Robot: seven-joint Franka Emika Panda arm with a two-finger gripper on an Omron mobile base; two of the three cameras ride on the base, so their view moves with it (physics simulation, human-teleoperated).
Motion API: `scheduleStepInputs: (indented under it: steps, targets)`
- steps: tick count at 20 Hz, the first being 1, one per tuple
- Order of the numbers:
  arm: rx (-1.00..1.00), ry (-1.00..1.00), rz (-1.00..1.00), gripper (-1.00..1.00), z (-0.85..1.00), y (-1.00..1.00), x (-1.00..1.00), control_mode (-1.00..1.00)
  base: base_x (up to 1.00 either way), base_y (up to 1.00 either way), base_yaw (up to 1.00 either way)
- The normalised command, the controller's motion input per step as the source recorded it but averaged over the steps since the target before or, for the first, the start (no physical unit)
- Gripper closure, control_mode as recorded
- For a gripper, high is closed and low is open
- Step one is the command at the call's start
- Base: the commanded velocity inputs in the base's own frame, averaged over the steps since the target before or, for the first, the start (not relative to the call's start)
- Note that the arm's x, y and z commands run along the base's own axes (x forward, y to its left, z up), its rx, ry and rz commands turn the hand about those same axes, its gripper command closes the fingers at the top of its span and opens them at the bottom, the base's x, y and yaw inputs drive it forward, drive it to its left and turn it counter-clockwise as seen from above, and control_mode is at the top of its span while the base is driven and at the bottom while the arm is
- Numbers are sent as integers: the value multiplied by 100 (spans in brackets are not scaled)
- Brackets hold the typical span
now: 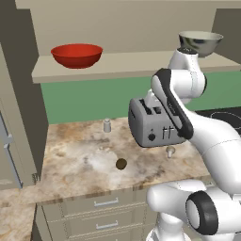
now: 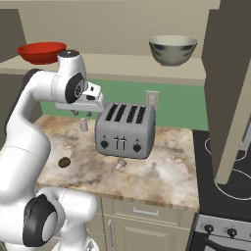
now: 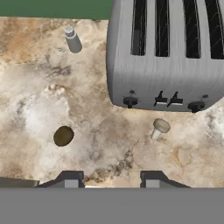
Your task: Pick both bowls and place them on the counter. Then place the mushroom in one bowl and place the kiwi in the other bowl.
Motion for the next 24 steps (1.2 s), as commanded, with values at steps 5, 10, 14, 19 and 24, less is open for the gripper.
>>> scheduleStepInputs:
  steps: [5,10,14,19,24]
  targets:
    - [1,-3,-1,-100,0,2,-11,-100,0,0,0]
    - [8,-11,-5,-100,11,18,-18,-100,0,0,0]
    - [13,-9,-8,-100,30,33,-8,-100,0,0,0]
    - [1,-6,-7,-100,54,31,0,-100,0,0,0]
    - [0,0,-5,-100,58,26,0,-100,0,0,0]
